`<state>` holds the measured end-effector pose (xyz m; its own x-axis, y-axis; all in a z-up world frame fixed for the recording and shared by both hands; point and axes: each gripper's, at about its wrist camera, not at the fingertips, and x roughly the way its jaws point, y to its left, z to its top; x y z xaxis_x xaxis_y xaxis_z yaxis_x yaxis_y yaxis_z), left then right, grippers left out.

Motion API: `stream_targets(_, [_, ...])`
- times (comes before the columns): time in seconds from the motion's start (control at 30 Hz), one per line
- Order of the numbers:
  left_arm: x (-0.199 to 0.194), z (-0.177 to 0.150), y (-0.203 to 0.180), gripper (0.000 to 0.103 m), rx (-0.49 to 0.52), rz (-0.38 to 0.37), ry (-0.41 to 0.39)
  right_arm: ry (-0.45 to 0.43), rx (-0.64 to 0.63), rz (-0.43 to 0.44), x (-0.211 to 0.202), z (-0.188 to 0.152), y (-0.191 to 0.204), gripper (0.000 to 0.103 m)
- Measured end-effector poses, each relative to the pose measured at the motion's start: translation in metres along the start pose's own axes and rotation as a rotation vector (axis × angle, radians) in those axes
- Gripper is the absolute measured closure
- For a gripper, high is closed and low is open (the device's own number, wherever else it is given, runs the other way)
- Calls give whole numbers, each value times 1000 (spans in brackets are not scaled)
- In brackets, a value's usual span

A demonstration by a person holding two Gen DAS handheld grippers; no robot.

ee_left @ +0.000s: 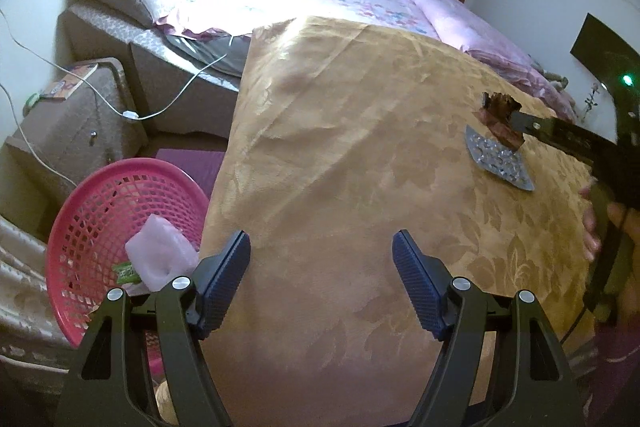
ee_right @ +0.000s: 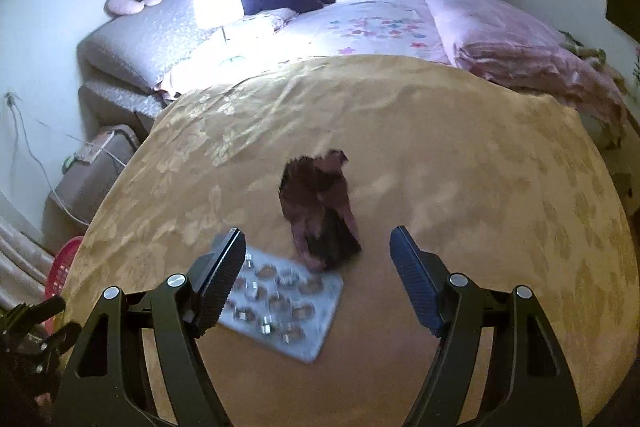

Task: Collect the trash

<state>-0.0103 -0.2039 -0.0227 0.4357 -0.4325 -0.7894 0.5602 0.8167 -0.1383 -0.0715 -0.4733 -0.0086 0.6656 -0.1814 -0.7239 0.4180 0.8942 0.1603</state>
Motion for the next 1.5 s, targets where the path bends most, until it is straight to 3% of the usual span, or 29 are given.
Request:
stream_targets(0.07, [0, 0, 0, 32, 0, -1, 1, 11, -12, 0, 9, 5, 2, 34])
stream_targets(0.2, [0, 1, 0, 32, 2, -3, 2, 49, -39, -3, 23, 11, 3, 65])
stream_targets(0.3, [0, 1, 1, 32, 3, -5, 0, 66, -51, -5, 29, 11, 1, 71])
stream_targets(0.57, [-3, -1, 2, 32, -10, -13, -2, 79, -85, -7, 16, -2, 1, 73])
stream_targets(0.73, [-5, -4, 2, 32, -14, -25, -4, 92, -53, 39, 2, -22, 3, 73])
stream_targets(1.17, [-15, -7, -2, 32, -4, -71, -14, 115, -126, 160, -9, -43, 65, 73])
stream_targets(1.3, [-16, -4, -13, 32, 37, -90, -23, 98, -83, 170, -16, -45, 61, 73])
stream_targets(1.5, [-5, -1, -51, 32, 142, -129, -6, 74, -24, 116, -29, -57, 34, 73])
